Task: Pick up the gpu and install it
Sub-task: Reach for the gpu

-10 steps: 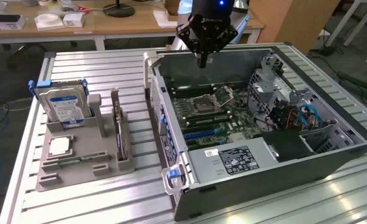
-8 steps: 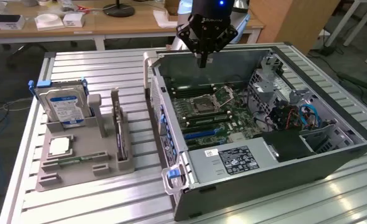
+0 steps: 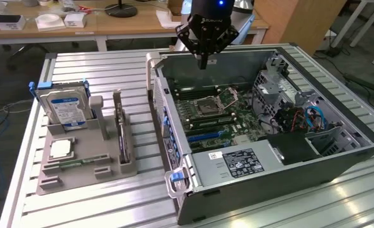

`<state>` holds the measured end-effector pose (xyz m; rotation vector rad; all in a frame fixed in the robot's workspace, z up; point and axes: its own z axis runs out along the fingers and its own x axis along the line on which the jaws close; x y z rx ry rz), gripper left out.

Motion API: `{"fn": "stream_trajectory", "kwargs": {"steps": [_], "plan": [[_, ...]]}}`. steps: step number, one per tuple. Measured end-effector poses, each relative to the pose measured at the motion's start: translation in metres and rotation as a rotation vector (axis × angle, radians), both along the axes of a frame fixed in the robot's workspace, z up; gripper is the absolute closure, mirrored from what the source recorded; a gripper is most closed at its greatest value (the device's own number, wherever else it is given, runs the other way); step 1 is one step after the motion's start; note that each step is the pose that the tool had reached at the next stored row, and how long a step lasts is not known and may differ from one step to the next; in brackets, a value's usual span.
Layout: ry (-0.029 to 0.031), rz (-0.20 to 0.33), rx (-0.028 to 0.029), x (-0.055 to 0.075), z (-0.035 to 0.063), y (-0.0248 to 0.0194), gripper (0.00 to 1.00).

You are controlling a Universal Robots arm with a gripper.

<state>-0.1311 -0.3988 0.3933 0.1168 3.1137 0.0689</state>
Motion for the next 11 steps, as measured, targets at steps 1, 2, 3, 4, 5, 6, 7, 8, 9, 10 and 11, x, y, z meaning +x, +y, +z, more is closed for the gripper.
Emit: {"fn": "stream_trajectory", "kwargs": {"steps": [1, 2, 3, 4, 5, 6, 7, 8, 9, 10, 11], "plan": [[0.0000, 0.000, -0.0001, -0.002, 0.0000, 0.0000, 0.90], [0.0001, 0.000, -0.0002, -0.004, 0.0001, -0.0001, 0.90], [0.0000, 0.000, -0.0001, -0.006, 0.0000, -0.0001, 0.90], [0.0000, 0.000, 0.0000, -0.008, 0.0000, -0.0001, 0.90], [0.0000, 0.000, -0.0001, -0.010, 0.0000, -0.0001, 0.90], [0.0000, 0.000, -0.0001, -0.012, 0.0000, -0.0001, 0.90], [0.0000, 0.000, -0.0001, -0.014, 0.0000, -0.0001, 0.90], [0.0000, 0.000, 0.0000, -0.016, 0.0000, -0.0001, 0.90], [0.0000, 0.000, 0.0000, -0.018, 0.0000, -0.0001, 0.90], [0.0000, 0.000, -0.0001, -0.020, 0.0000, -0.0001, 0.90], [0.0001, 0.000, 0.0000, -0.022, 0.0000, -0.0001, 0.90]]}}
